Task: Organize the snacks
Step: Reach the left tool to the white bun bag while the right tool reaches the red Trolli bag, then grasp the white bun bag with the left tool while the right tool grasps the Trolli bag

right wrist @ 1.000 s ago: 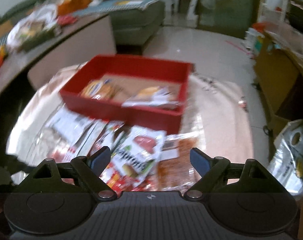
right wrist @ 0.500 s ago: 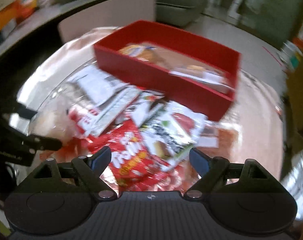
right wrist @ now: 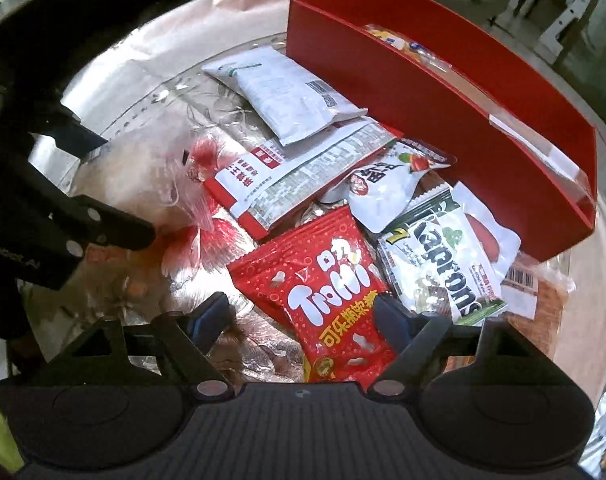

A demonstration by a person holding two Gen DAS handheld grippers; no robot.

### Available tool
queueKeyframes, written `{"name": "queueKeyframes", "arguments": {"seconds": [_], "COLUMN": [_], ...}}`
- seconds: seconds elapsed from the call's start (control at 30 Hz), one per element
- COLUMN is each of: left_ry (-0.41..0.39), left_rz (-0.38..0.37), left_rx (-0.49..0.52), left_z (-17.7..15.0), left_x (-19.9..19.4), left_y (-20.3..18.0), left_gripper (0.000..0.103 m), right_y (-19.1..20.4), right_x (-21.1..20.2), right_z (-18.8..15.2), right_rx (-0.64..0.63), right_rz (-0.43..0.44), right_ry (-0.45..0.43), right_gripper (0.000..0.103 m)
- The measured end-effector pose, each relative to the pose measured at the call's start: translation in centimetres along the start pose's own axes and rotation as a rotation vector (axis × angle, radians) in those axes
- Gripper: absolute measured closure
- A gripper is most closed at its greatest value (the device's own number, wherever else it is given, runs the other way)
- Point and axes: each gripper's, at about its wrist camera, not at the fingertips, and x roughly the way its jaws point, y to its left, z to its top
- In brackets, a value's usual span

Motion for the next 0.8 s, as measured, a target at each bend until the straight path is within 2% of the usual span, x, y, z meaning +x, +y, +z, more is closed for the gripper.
{"name": "queueKeyframes", "arguments": {"seconds": [0.03, 0.07, 0.1, 0.17, 0.3, 0.4, 0.47, 0.63, 0.8], "left_ry": [0.006, 0.012, 0.016, 0.018, 0.053, 0.042, 0.045, 0.04, 0.014], "left_rz": [0.008, 0.016, 0.02, 0.018, 0.021, 0.045, 0.028, 0.075, 0.025], "left_rx": [0.0, 0.001, 0.001, -0.001, -0.013, 0.022, 0.042, 0.146, 0.055], "left_z": [-0.1, -0.1, -0.1, -0.2, -0.2, -0.4, -0.6, -1.2, -0.8], "left_x": [0.2, 0.4, 0.6, 0.8, 1.7, 1.8, 2.0, 3.0, 2.7], "left_y": [0.0, 0.1, 0.1, 0.1, 0.2, -0.3, -0.7, -2.7, -1.6], "left_gripper": [0.049, 0.049, 0.049, 0.047, 0.04, 0.038, 0.022, 0.006, 0.005], "right_y": [-0.3, -0.6, -0.8, -0.3, -0.5, -1.6, -2.7, -2.5, -2.5], "right_x": [0.0, 0.2, 0.6, 0.9, 0.9, -0.1, -0.6, 1.5, 1.8], "right_z": [0.0, 0.1, 0.0, -0.1, -0.4, -0.4, -0.5, -0.6, -0.4], "right_rx": [0.036, 0.065, 0.07, 0.012, -0.063, -0.046, -0.003, -0.032, 0.046], "right_rz": [0.017, 0.045, 0.07, 0.057, 0.085, 0.085, 0.119, 0.059, 0.052], "right_ry": [-0.001, 0.012, 0.043, 0.055, 0.056, 0.037, 0.002, 0.03, -0.015], "right_gripper": [0.012, 0.0, 0.0, 0.0, 0.0, 0.005, 0.007, 0.0, 0.0]}}
